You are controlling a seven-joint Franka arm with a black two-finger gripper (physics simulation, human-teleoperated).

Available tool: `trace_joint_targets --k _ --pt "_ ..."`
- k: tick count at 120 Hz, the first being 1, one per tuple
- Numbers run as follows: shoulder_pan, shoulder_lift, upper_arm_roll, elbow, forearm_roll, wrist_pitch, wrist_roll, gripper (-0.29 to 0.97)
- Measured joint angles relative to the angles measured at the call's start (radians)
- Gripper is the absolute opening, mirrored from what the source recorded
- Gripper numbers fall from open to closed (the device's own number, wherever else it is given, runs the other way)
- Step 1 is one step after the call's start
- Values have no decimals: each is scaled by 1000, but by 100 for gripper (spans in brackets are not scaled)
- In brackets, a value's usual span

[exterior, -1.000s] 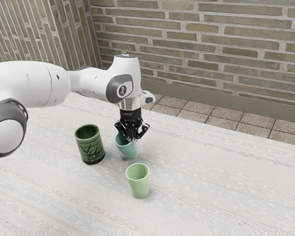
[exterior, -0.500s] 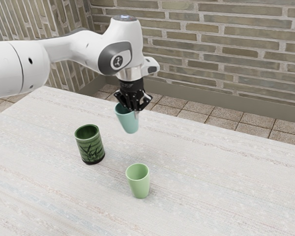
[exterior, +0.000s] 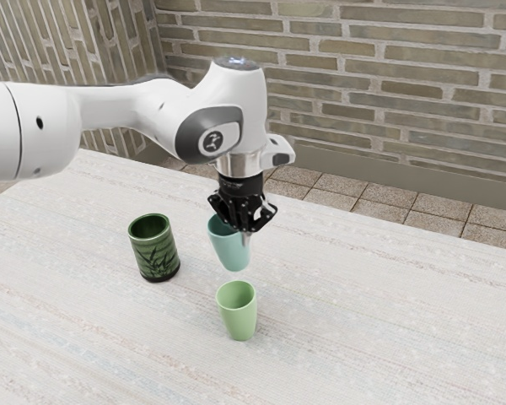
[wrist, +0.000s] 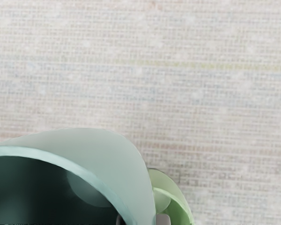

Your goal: Place the left cup onto the right cup

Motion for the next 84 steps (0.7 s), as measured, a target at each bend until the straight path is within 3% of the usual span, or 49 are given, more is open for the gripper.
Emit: trace_joint_targets --k 41,84 --pt "-49 -102 0 -152 -7 70 -57 -11" --pt "-58 -113 1 -199 -29 97 -103 -11"
